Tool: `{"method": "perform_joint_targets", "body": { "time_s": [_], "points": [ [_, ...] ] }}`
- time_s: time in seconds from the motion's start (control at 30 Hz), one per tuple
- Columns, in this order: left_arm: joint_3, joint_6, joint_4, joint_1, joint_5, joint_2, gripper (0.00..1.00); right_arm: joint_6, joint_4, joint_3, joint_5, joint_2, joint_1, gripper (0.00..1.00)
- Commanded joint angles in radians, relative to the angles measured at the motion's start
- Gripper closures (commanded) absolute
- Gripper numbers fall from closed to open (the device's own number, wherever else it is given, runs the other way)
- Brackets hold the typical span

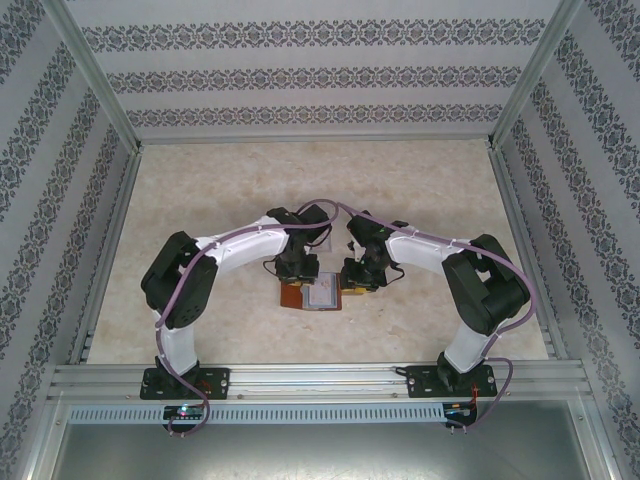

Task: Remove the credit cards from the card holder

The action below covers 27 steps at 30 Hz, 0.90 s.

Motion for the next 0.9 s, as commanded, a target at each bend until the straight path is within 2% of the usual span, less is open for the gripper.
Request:
{"method": "perform_joint_targets", "body": {
  "time_s": [0.0, 0.5, 0.7, 0.87],
  "points": [
    [0.007, 0.015, -0.075, -0.013, -0.050, -0.034, 0.81, -0.003, -0.031, -0.019, 0.031, -0.015, -0.005, 0.64],
    [-0.056, 0.072, -0.108, -0.005, -0.117, 0.018, 0.95, 0.006, -0.040, -0.026, 0.057, -0.017, -0.003, 0.64],
    [-0.097, 0.102, -0.050, 0.003, -0.143, -0.050, 0.96, 0.007, -0.048, -0.026, 0.062, -0.023, -0.003, 0.64],
    [-0.165, 0.131, 0.045, 0.034, -0.117, -0.138, 1.00, 0.007, -0.054, -0.021, 0.065, -0.029, -0.004, 0.64]
  ]
}}
